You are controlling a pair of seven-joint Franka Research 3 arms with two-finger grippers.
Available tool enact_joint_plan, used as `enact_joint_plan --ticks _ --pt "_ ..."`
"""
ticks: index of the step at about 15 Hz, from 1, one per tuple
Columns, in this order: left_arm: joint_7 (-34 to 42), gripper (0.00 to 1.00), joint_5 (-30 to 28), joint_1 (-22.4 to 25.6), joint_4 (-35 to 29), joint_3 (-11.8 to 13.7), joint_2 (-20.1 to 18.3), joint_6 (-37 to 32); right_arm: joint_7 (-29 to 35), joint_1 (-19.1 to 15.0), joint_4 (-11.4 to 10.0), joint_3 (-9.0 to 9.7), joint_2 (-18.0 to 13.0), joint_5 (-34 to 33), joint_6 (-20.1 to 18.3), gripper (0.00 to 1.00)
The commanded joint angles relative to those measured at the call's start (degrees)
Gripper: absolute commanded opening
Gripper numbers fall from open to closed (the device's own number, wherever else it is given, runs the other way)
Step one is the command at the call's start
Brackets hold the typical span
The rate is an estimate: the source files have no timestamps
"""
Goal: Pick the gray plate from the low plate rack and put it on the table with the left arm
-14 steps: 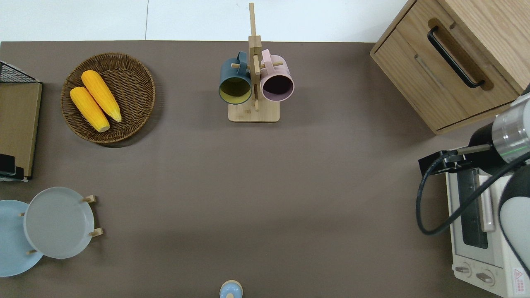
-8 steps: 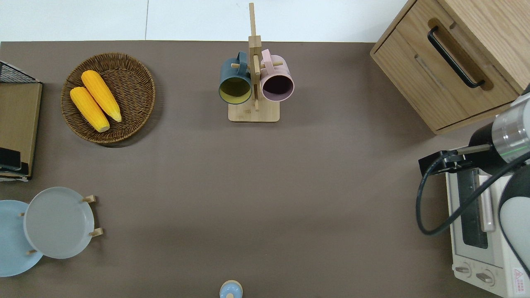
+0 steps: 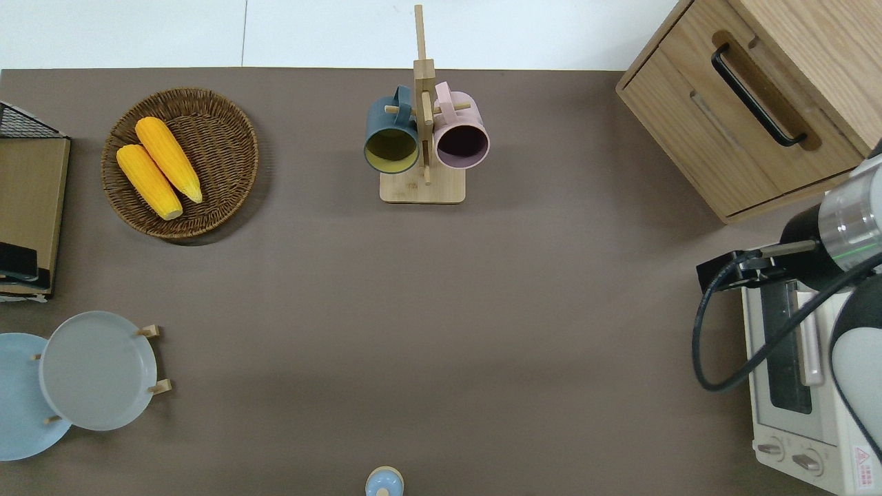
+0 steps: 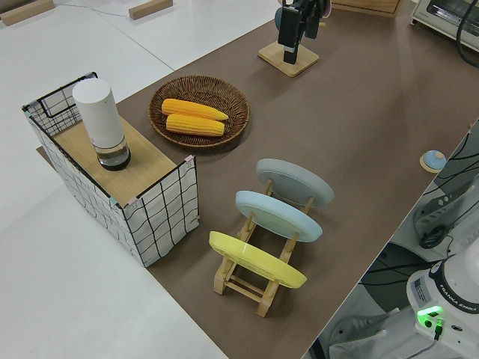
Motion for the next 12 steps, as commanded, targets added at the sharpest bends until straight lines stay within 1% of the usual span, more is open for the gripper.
enact_joint_plan --ticks 1,5,10,12 --pt "-0.56 1.0 0.66 0.0 0.59 0.09 0.23 0.28 0.73 -1.47 0.55 1.34 -0.14 -0.38 -0.82 0.983" --pt "0.32 1.0 1.54 0.09 0.59 0.61 0.66 0.28 0.73 -1.47 0.55 1.34 -0.14 -0.38 -0.82 0.983" --pt "-0.39 1.0 2.33 -0.53 0.59 0.53 1.11 0.28 0.73 -1.47 0.55 1.34 -0.14 -0.38 -0.82 0.983" --pt "-0.3 1.0 4.34 -0.7 0.41 0.44 1.63 0.28 0.73 -1.47 0.55 1.34 -0.14 -0.38 -0.82 0.983"
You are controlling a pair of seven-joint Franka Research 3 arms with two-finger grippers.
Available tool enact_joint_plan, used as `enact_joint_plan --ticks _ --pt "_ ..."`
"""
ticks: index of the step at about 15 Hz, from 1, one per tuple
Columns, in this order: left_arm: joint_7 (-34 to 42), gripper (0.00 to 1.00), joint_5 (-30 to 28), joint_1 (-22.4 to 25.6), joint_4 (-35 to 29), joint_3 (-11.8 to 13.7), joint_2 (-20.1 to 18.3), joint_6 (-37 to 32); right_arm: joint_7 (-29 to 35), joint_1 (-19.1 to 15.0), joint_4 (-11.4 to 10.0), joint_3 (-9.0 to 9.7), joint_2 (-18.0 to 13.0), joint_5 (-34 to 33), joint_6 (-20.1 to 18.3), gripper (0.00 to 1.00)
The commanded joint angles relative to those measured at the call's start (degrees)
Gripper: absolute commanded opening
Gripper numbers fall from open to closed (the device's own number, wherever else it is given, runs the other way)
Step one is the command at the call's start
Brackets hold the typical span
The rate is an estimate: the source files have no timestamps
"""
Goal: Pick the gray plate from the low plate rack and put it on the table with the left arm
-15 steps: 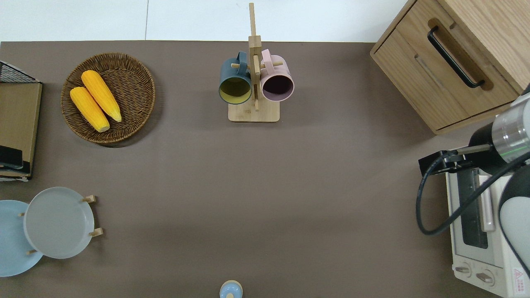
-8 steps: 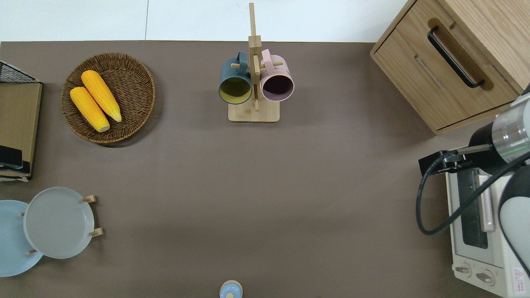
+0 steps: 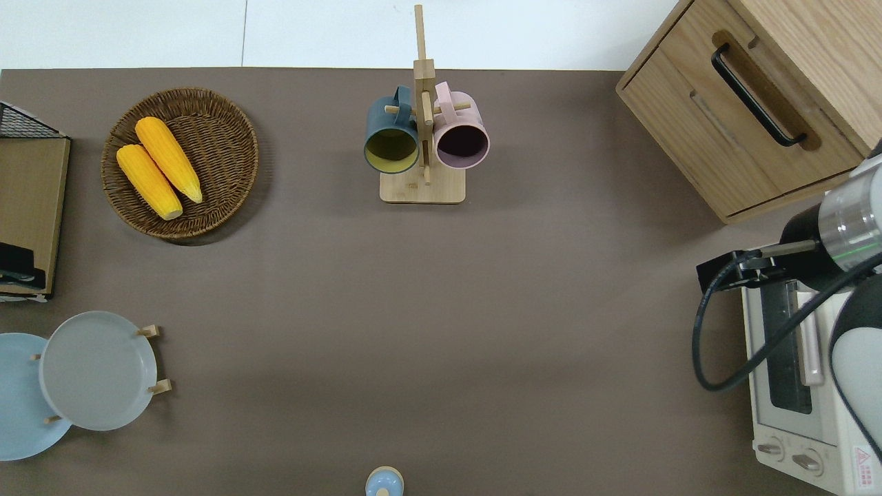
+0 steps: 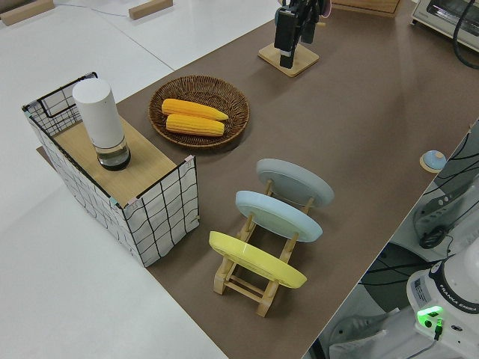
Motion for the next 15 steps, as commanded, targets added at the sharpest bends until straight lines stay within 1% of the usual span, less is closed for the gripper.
enact_joint_plan --ticks 1,2,4,5,6,9,10,11,13,15 --pt "-0.31 1.0 5.23 -0.9 0.15 -0.41 1.07 0.26 0.73 -1.47 0.55 1.34 -0.14 -0.38 -0.82 0.983" --pt "-0.4 1.0 7.69 -1.08 -0.63 -0.76 1.15 0.35 0.73 -1.47 0.55 1.34 -0.14 -0.38 -0.82 0.983" --pt "-0.31 1.0 12.35 -1.43 -4.32 -2.51 0.54 1.14 0.73 -1.47 0.55 1.34 -0.14 -0.38 -0.82 0.983" --pt "0.04 1.0 13.94 -1.43 -6.34 -2.96 0.02 2.27 0.73 -1.47 0.55 1.34 -0.14 -0.38 -0.82 0.983" --pt "0.3 1.0 14.31 -1.35 -8.44 -2.96 -0.6 3.68 0.73 -1.47 0.55 1.34 -0.14 -0.38 -0.82 0.983" --pt "0.31 1.0 14.48 -1.35 -16.53 -2.87 -4.02 8.07 0.73 -1.47 0.55 1.34 -0.14 -0.38 -0.82 0.983" --pt "0.31 1.0 15.18 -1.26 -17.77 -2.87 -4.2 8.69 0.73 -1.47 0.55 1.34 -0.14 -0.38 -0.82 0.983" --pt "0.39 1.0 16.75 -1.26 -19.09 -2.96 -4.82 8.96 0.73 -1.47 0.55 1.34 -0.14 -0.38 -0.82 0.983" --pt "0.92 1.0 20.18 -1.43 -23.65 -2.96 -6.92 10.01 0.73 -1.47 0.55 1.34 -0.14 -0.38 -0.82 0.983" --pt "0.92 1.0 21.95 -1.43 -27.61 -2.87 -8.42 12.12 0.73 -1.47 0.55 1.34 -0.14 -0.38 -0.82 0.983"
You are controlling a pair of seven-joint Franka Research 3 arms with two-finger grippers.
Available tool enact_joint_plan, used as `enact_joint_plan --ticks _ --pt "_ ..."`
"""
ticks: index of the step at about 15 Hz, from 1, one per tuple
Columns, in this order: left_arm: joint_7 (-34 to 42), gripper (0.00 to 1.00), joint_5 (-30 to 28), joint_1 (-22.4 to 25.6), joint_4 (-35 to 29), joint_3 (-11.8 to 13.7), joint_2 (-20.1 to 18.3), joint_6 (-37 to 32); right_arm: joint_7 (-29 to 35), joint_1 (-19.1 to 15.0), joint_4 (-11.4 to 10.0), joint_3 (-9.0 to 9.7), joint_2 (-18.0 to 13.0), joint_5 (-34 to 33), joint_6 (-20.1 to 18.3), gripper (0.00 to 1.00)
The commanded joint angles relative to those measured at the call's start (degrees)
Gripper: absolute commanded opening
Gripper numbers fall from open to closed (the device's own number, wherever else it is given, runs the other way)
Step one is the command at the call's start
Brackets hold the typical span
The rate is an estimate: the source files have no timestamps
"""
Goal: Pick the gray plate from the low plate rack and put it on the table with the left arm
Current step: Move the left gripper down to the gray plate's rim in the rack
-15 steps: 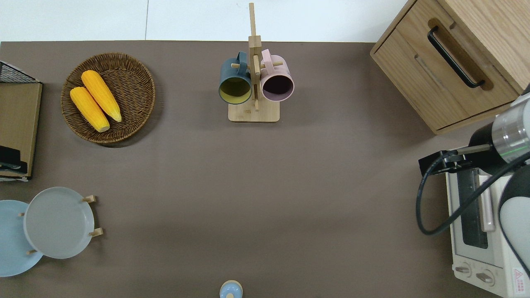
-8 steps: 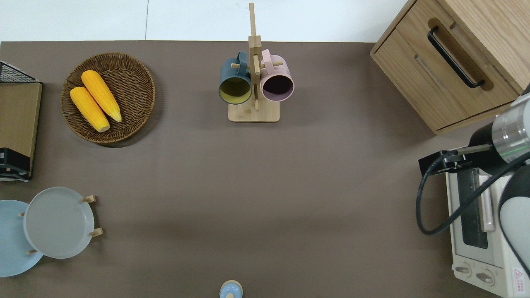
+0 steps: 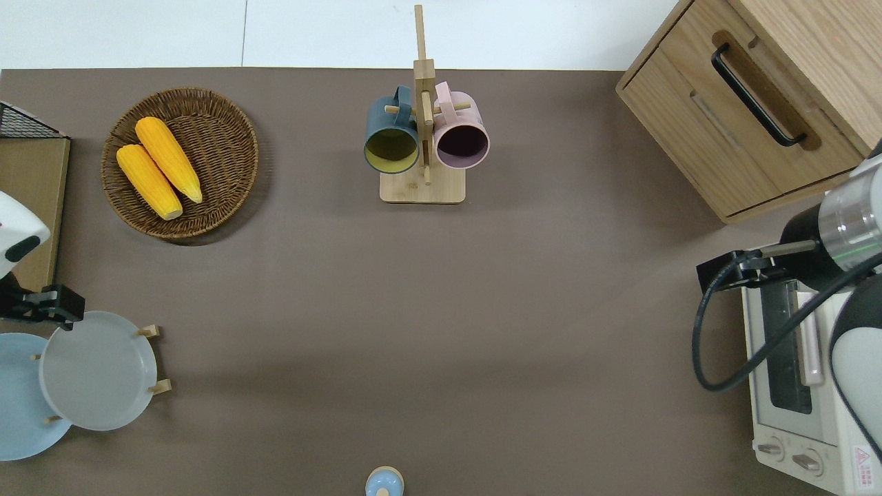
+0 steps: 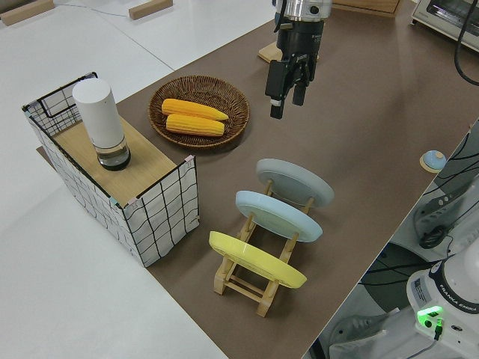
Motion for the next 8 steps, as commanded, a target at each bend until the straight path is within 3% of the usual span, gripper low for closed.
enact_joint_plan --ticks 1,8 --pt "0.43 1.0 3.79 -0.53 -9.82 0.32 -5.51 4.19 0.73 -1.47 0.55 1.34 -0.14 -0.38 -0.82 0.983" --pt "0.34 1.0 5.11 0.09 -16.06 1.9 -4.98 6.91 0.73 -1.47 0.55 1.34 -0.14 -0.38 -0.82 0.983"
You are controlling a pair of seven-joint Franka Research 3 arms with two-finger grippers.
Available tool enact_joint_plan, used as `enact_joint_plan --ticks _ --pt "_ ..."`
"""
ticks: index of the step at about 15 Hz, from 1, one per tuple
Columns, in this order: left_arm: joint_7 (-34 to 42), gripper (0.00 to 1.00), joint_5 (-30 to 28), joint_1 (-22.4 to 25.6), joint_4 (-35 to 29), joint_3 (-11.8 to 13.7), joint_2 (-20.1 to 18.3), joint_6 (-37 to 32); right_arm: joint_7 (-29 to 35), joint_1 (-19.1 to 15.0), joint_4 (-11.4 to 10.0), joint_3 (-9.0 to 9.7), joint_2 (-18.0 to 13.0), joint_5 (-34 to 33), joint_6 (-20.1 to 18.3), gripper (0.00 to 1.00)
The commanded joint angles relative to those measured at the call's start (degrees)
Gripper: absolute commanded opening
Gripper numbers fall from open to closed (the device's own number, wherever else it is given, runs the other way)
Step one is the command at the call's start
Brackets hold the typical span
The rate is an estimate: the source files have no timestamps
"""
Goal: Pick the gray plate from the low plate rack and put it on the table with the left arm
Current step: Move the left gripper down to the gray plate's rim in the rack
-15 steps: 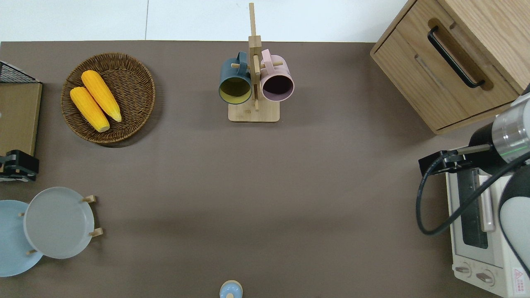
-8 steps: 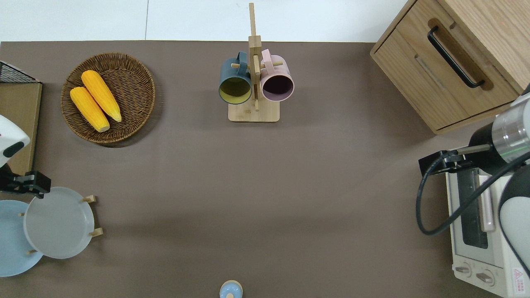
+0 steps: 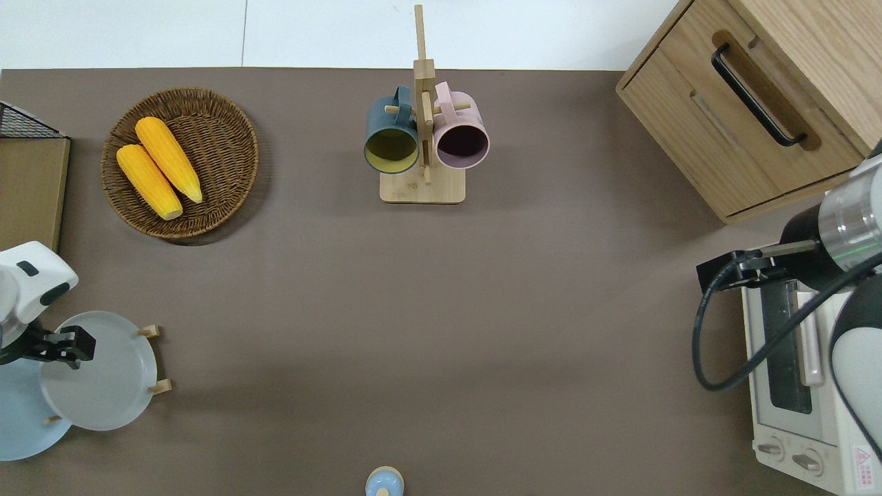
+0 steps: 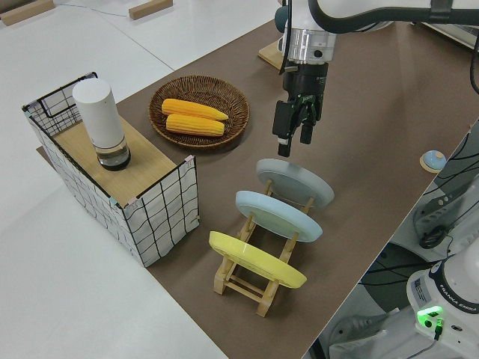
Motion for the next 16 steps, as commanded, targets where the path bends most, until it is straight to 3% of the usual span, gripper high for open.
enact_joint_plan --ticks 1,5,6,9,15,16 --pt "0.23 1.0 1.28 -0.02 -4.93 1.21 -1.49 4.2 0.73 -1.47 0.55 1.34 -0.14 -0.38 -0.82 0.983" --pt "-0.13 0.99 1.11 0.07 -6.33 1.4 -0.61 5.43 0.73 -1.47 0.55 1.34 -0.14 -0.38 -0.82 0.983" --pt "-0.39 0.94 1.02 0.16 -6.42 1.48 -0.52 5.87 0.73 -1.47 0.55 1.34 -0.14 -0.38 -0.82 0.983" --pt "-0.83 0.59 0.58 0.77 -7.04 1.66 -0.52 6.84 0.73 -1.47 0.55 1.34 -0.14 -0.38 -0.82 0.983" --pt "-2.15 0.09 -0.29 0.77 -7.04 1.66 -0.17 6.93 0.73 -1.47 0.55 1.34 -0.14 -0.38 -0.82 0.983" --pt "-2.15 0.05 -0.73 0.77 -7.04 1.83 -0.17 7.01 0.73 -1.47 0.55 1.34 -0.14 -0.38 -0.82 0.983"
